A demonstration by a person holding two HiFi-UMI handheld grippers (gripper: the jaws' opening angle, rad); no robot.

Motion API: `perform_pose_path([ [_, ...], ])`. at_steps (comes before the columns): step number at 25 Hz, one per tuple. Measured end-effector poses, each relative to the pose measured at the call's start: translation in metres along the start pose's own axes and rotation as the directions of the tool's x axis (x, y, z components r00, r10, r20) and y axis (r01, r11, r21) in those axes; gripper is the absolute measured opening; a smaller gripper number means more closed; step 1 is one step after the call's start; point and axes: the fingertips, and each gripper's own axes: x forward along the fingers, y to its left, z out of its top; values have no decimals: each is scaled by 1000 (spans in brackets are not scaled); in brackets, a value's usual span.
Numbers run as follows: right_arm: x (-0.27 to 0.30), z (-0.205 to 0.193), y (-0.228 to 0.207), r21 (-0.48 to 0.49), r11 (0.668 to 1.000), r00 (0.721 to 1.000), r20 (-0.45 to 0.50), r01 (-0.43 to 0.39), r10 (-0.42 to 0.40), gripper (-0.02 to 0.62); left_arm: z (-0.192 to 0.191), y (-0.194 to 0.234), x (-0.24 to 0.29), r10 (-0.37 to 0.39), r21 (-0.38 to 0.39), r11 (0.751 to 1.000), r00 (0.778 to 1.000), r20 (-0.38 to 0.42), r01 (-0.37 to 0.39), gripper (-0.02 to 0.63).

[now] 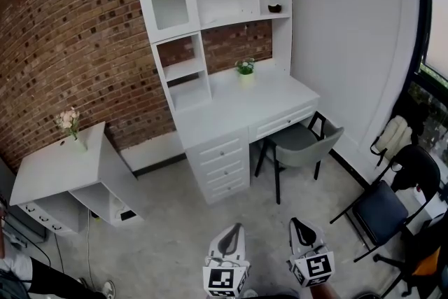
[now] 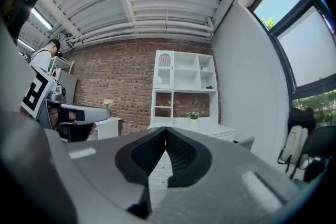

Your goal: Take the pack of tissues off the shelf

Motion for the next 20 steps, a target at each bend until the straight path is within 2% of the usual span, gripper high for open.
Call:
perform_pose_path([
  [6, 16, 8, -12, -3, 1000, 999, 16, 31, -31, 2, 7, 31, 4, 57, 2, 998, 998, 19, -57, 11],
  [13, 46, 4, -12, 1, 1000, 1000, 18, -2, 2, 2, 0, 49, 22, 78, 1, 997, 997, 10, -78, 11],
  [20, 102, 1, -33, -13, 999, 999, 2, -45, 45, 2, -2, 63, 71, 92, 0, 996, 996, 7, -92, 12],
])
